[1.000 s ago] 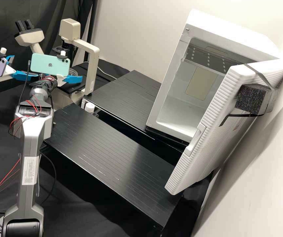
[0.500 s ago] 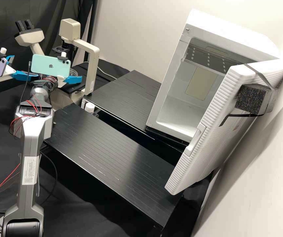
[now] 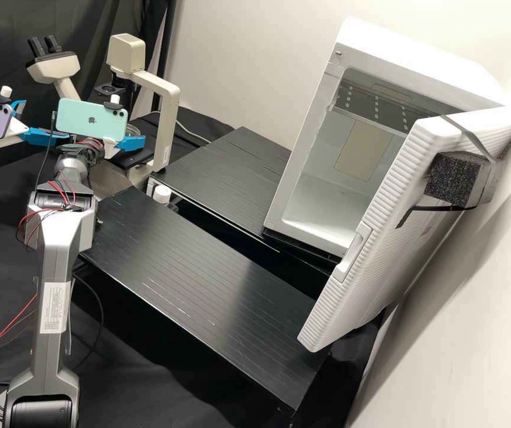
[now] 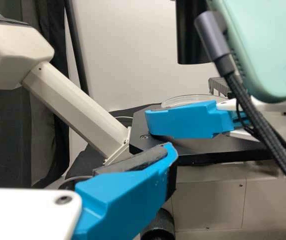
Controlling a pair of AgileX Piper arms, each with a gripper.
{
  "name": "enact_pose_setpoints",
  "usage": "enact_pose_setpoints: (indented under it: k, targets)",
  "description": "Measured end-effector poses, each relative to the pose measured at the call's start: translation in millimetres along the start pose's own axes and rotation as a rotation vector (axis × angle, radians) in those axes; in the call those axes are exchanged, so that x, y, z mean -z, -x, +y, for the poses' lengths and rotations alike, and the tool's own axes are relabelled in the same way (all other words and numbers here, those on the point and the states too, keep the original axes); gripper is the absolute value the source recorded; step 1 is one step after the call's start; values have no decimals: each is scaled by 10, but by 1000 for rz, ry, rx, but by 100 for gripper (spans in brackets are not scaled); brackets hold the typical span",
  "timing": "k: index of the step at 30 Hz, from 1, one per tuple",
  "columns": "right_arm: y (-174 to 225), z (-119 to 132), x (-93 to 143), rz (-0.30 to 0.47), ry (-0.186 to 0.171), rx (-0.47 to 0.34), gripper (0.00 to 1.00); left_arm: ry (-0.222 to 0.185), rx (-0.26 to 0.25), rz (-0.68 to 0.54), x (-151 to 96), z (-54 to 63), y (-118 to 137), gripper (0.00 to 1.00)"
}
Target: Move the petri dish to the bench.
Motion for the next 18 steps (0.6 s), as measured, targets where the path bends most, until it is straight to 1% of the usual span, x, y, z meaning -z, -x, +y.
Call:
enact_pose_setpoints:
  k: [5, 8, 18]
  targets:
    - [-5, 5, -8, 2, 4, 6, 0, 0, 0, 0, 0, 0, 0, 100]
    - [-9, 12, -19, 0, -4, 8, 0, 0, 0, 0, 0, 0, 0, 100]
    - [-17, 24, -34, -1, -2, 12, 0, 0, 0, 0, 0, 0, 0, 100]
